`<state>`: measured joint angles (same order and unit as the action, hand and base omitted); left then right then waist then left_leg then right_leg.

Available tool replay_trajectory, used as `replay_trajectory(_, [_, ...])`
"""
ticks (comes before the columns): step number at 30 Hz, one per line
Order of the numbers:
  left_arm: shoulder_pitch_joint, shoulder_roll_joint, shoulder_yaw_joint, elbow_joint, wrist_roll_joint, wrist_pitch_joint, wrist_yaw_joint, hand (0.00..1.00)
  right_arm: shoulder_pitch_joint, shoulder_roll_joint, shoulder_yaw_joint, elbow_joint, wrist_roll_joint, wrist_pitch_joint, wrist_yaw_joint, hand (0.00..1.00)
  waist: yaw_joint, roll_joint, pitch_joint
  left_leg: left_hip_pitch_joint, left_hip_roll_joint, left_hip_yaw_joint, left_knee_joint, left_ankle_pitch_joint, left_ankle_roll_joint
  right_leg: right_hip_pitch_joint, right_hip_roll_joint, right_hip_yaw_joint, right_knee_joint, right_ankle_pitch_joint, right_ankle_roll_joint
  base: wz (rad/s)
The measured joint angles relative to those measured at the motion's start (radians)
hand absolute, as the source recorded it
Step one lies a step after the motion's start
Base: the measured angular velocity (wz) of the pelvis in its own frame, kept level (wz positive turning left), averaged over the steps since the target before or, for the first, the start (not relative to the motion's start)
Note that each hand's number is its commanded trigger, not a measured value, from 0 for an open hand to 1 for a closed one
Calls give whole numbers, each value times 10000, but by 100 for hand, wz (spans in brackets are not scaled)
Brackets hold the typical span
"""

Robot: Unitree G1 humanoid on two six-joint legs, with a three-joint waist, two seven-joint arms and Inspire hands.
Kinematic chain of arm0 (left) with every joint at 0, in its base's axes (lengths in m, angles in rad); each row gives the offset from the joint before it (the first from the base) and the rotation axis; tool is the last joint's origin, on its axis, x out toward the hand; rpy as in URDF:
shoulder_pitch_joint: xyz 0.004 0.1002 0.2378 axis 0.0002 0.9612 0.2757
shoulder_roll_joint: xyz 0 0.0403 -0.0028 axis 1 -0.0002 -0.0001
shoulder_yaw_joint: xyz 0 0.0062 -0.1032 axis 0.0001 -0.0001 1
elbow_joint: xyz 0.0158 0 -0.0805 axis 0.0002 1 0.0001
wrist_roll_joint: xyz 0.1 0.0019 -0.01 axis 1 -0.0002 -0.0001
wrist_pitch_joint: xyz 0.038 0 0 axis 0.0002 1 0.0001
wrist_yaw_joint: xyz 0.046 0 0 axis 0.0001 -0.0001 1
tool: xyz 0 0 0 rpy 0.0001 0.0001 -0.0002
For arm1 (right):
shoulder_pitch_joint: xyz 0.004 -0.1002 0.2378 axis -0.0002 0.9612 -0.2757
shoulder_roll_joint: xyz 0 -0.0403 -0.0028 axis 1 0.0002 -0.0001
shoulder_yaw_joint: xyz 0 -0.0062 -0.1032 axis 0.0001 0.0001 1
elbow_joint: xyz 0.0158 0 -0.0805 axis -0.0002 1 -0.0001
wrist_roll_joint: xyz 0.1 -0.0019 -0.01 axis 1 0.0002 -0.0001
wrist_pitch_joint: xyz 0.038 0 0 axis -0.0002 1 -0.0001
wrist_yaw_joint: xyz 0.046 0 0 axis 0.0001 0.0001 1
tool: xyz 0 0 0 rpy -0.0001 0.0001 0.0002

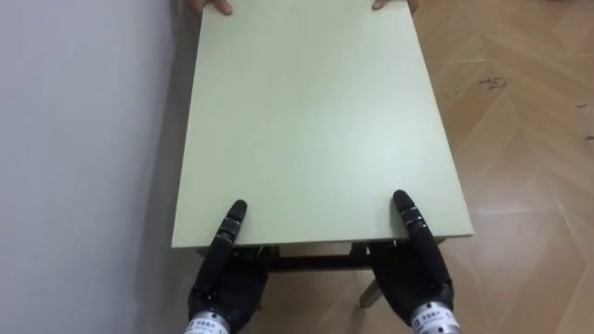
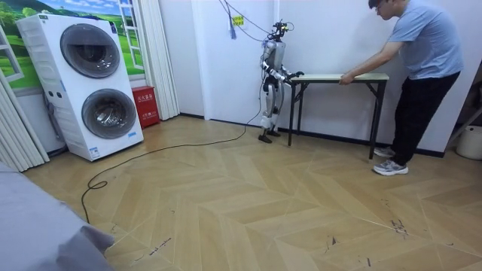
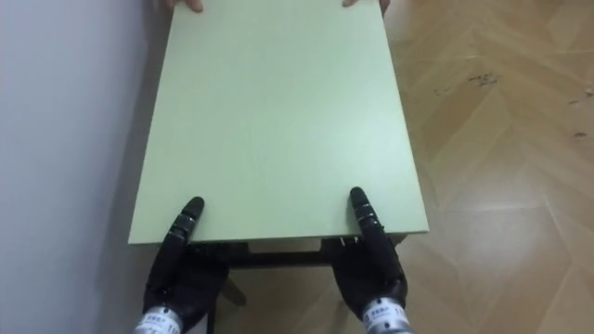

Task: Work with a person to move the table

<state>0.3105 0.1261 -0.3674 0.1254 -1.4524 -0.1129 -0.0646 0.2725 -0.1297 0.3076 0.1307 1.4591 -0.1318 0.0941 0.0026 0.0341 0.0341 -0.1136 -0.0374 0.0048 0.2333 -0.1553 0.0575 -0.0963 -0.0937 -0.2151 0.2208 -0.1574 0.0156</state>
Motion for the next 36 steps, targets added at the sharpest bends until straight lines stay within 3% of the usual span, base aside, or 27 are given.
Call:
replay_trajectory(1, [3, -80, 10, 78, 7, 37, 28, 100, 16, -8, 38, 52, 15, -28, 0, 100, -121, 117, -24, 59, 7, 174, -51, -1, -41, 86, -30, -120, 163, 37, 72, 16])
replay_trajectory(3, [48, -123, 8, 133, 53, 80, 27, 100, -11, -60, 34, 166, 155, 15, 0, 100, -155, 156, -48, 232, 113, 731, -272, 3, -39, 196, 38, -124, 161, 20, 82, 25])
replay_trajectory(4, [52, -127, 35, 198, 99, 129, 27, 100, 37, -72, 30, 196, 217, 17, 1, 100, -163, 151, -47, 363, 147, 756, -427, 3, -39, 276, 79, -79, 158, -6, 110, 16])
replay_trajectory(8, [54, -146, 90, 377, 201, 222, 27, 100, 121, -6, 36, 324, 231, 27, 1, 100, -179, 113, -32, 574, 129, 692, -561, 3, -39, 375, 114, -70, 212, -14, 122, 2])
replay_trajectory(12, [-18, -183, 107, 947, 534, 276, -90, 100, 123, 91, -46, 999, 235, 93, 142, 100, -289, -88, -29, 998, 91, 644, -715, 3, -39, 677, 107, -51, 368, -19, 126, 6])
replay_trajectory(14, [16, -172, 60, 1076, 713, 289, -248, 100, 214, 220, -228, 1278, 231, 208, 425, 100, -312, -134, -19, 1220, 150, -7, -717, 6, -34, 372, 221, 243, 830, -248, 196, 1])
replay_trajectory(15, [60, -143, 48, 1142, 741, 238, -408, 100, 215, 298, -232, 1368, 205, 276, 512, 100, -237, -206, -37, 1255, 152, -442, -716, 0, -43, 198, 451, 742, -105, -175, 20, -11])
replay_trajectory(16, [89, -121, 108, 1161, 737, 237, -571, 100, 190, 322, -192, 1357, 159, 273, 594, 100, -238, -262, 17, 1287, 73, -450, -723, -50, -107, 1, 453, 896, -809, 854, -202, 4])
replay_trajectory(17, [96, -194, 114, 1246, 737, 255, -592, 100, 234, 294, -180, 1375, 154, 222, 621, 100, -355, -164, 10, 1341, 133, -345, -748, -104, -182, 81, 434, 743, -621, 844, -135, 30])
replay_trajectory(19, [103, -228, 155, 1306, 825, 298, -612, 100, 299, 321, -180, 1412, 192, 224, 626, 100, -487, -175, 10, 1447, 272, 720, -875, -106, -182, 218, 501, 618, -591, 821, -116, 33])
replay_trajectory(23, [-36, -243, 240, 1495, 919, 414, -638, 100, 247, 402, -236, 1534, 109, 242, 628, 100, -477, -191, 20, 1423, 285, 985, -915, -113, -178, 176, 570, 611, -522, 818, -113, 7])
replay_trajectory(26, [-264, -318, 322, 1846, 919, 410, -774, 100, 15, 536, -329, 1914, -66, 264, 764, 100, -483, -75, -15, 1413, 394, 1053, -973, -457, -50, 168, 719, 601, -498, 819, -118, 0])
replay_trajectory(28, [-389, -327, 318, 2128, 924, 497, -796, 100, -138, 612, -457, 2310, -66, 448, 832, 100, -482, -113, -143, 1468, 386, 1106, -978, -477, -21, 221, 709, 645, -464, 825, -125, -5])
replay_trajectory(29, [-398, -327, 319, 2163, 929, 523, -796, 95, -156, 620, -471, 2369, -66, 468, 844, 100, -477, -118, -150, 1510, 388, 1127, -980, -478, -19, 250, 714, 661, -461, 825, -125, -6])
replay_trajectory(30, [-396, -326, 345, 2212, 944, 562, -829, 84, -181, 628, -483, 2436, -66, 491, 859, 100, -474, -125, -166, 1545, 394, 1164, -988, -479, -19, 266, 725, 688, -453, 825, -124, -7])
replay_trajectory(31, [-394, -326, 399, 2233, 986, 612, -889, 60, -190, 630, -528, 2447, -68, 521, 888, 100, -470, -124, -166, 1568, 400, 1187, -983, -478, -19, 267, 737, 717, -446, 825, -125, -7])
replay_trajectory(32, [-392, -326, 429, 2261, 1016, 634, -950, 39, -188, 638, -532, 2450, -70, 537, 906, 69, -459, -123, -165, 1579, 405, 1199, -981, -478, -19, 267, 746, 735, -446, 824, -125, -7])
replay_trajectory(33, [-360, -339, 512, 2266, 1101, 688, -1026, 24, -187, 651, -533, 2449, -71, 559, 917, 35, -445, -123, -166, 1588, 421, 1230, -981, -479, -20, 266, 760, 746, -446, 825, -125, -5])
replay_trajectory(34, [-343, -337, 520, 2268, 1142, 695, -1068, 1, -180, 649, -542, 2449, -72, 566, 944, 1, -447, -123, -165, 1593, 429, 1235, -983, -479, -22, 267, 768, 750, -446, 824, -125, -3])
replay_trajectory(36, [-348, -316, 527, 2393, 1386, 684, -1263, 0, -182, 648, -550, 2453, -82, 600, 971, 0, -449, -126, -164, 1594, 433, 1236, -985, -480, -22, 266, 771, 749, -449, 824, -125, 0])
